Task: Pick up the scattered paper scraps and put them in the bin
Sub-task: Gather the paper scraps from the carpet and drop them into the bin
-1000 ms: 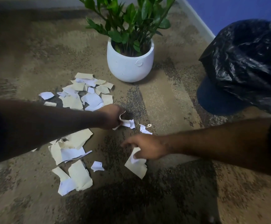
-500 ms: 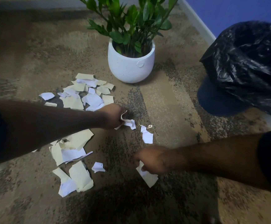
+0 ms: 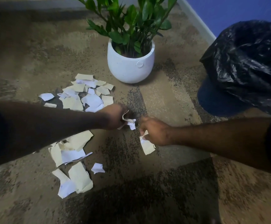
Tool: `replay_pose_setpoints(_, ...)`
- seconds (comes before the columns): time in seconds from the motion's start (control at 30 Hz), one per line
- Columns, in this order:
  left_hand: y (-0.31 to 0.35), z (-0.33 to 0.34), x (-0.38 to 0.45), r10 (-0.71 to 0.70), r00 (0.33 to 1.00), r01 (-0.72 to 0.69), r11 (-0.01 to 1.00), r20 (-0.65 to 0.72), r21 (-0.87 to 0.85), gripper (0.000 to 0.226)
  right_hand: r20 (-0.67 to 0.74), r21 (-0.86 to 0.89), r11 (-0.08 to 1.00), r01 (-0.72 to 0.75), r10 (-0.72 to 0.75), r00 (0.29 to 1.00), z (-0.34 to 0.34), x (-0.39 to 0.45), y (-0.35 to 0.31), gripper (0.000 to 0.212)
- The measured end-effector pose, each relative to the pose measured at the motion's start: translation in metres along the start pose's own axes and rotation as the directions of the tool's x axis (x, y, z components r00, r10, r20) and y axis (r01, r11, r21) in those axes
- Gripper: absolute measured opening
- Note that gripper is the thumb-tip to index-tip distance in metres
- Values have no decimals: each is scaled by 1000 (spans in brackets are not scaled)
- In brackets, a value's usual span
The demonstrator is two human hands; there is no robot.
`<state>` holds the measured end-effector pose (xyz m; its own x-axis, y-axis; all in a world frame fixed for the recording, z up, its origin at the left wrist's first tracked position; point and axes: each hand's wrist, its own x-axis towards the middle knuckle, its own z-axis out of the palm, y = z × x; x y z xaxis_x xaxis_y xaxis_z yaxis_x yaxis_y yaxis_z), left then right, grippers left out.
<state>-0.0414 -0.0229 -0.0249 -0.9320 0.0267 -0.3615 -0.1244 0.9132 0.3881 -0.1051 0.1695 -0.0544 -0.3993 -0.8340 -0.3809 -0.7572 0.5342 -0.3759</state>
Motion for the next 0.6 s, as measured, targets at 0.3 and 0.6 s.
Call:
replay_pose_setpoints(0.3,5,-5,-4,29,1000,-29,999,-1,22,31,46,99,993,-58,53,998,-7,-5,0,14)
replay_pose_setpoints(0.6,13,-21,2,20,998,-16,998,-54,67,32,-157,305,951,-57,109,981,-71,-26,-1,21)
